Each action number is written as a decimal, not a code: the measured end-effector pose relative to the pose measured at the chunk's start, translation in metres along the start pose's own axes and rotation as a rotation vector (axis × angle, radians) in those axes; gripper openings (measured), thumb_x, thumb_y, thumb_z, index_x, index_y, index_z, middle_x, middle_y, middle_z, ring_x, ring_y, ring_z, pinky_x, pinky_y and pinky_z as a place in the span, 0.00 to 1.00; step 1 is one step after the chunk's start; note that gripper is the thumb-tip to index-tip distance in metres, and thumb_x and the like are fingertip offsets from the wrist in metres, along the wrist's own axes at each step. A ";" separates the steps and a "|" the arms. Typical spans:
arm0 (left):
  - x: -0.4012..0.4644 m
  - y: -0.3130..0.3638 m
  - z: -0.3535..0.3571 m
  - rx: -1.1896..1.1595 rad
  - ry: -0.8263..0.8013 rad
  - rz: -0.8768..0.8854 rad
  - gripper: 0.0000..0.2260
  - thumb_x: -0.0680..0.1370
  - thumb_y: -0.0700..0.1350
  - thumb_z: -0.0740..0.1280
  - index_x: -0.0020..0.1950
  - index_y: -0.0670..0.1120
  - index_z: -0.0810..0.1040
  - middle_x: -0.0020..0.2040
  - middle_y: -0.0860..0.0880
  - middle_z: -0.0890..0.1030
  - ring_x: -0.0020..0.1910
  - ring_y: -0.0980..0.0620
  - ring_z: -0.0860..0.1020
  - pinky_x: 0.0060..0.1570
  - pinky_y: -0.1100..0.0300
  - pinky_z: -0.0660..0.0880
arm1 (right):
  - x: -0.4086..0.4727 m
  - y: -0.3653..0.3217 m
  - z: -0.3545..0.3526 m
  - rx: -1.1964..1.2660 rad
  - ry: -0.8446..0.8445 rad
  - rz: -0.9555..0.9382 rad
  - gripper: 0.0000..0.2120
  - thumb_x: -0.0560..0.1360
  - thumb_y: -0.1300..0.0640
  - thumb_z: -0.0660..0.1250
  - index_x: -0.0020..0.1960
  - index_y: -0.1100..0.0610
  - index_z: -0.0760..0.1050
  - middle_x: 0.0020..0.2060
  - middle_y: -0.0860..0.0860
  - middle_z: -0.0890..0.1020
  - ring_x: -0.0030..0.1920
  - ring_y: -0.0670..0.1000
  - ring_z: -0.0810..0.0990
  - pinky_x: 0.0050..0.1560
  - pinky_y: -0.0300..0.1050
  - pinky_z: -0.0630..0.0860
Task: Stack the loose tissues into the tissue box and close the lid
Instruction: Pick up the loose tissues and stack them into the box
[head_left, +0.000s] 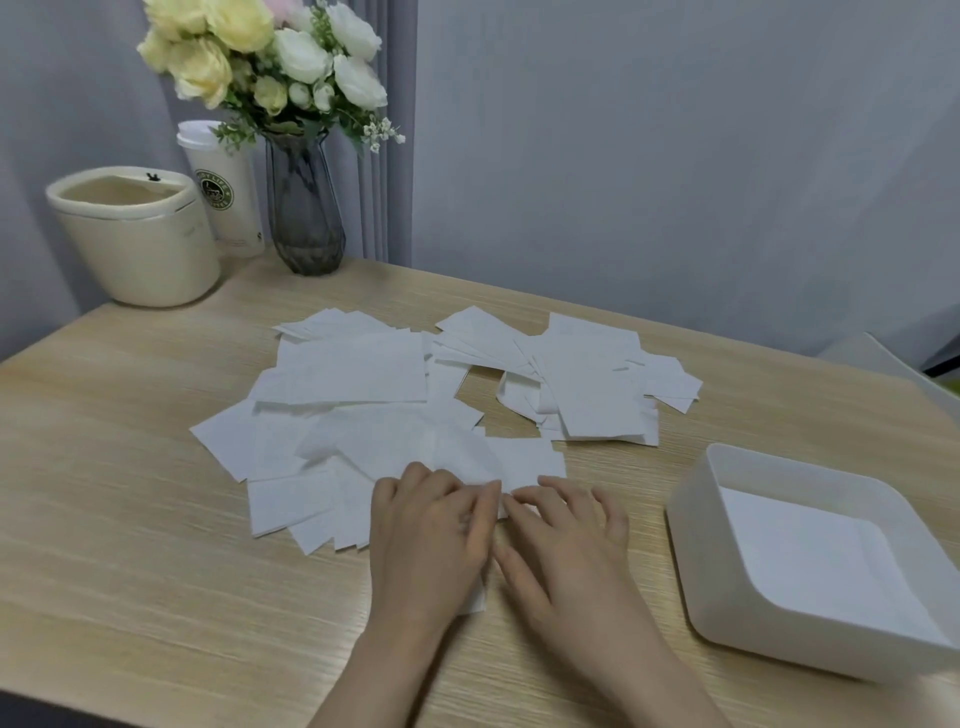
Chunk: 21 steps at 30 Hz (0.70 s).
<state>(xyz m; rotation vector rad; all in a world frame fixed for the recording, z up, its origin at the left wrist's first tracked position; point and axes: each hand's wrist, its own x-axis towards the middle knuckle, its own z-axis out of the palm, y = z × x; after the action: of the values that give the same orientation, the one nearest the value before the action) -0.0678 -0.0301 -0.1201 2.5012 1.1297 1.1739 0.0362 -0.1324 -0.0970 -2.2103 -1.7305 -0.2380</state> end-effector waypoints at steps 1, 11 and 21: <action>0.000 0.002 -0.001 -0.010 -0.036 -0.037 0.18 0.78 0.54 0.60 0.34 0.52 0.83 0.31 0.56 0.79 0.36 0.49 0.75 0.41 0.55 0.62 | -0.003 -0.002 -0.001 0.002 0.001 -0.006 0.18 0.75 0.45 0.56 0.60 0.46 0.76 0.53 0.40 0.77 0.63 0.46 0.68 0.66 0.53 0.54; 0.006 0.019 -0.010 -0.788 -0.238 -0.581 0.21 0.80 0.44 0.66 0.28 0.47 0.65 0.23 0.55 0.64 0.27 0.55 0.63 0.32 0.57 0.61 | -0.011 -0.029 0.003 0.133 -0.032 -0.039 0.13 0.71 0.47 0.58 0.52 0.46 0.77 0.54 0.39 0.76 0.61 0.45 0.73 0.67 0.52 0.53; 0.010 -0.001 -0.016 -1.155 -0.271 -0.849 0.13 0.83 0.45 0.62 0.50 0.39 0.82 0.47 0.40 0.85 0.51 0.38 0.83 0.56 0.39 0.76 | 0.001 -0.013 -0.016 0.756 0.042 0.451 0.17 0.78 0.47 0.64 0.65 0.41 0.67 0.57 0.34 0.71 0.58 0.36 0.72 0.56 0.36 0.71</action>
<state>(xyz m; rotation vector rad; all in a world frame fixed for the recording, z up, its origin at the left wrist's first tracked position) -0.0755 -0.0252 -0.1037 1.0783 0.8667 0.7974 0.0252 -0.1347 -0.0805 -1.9006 -1.0006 0.4086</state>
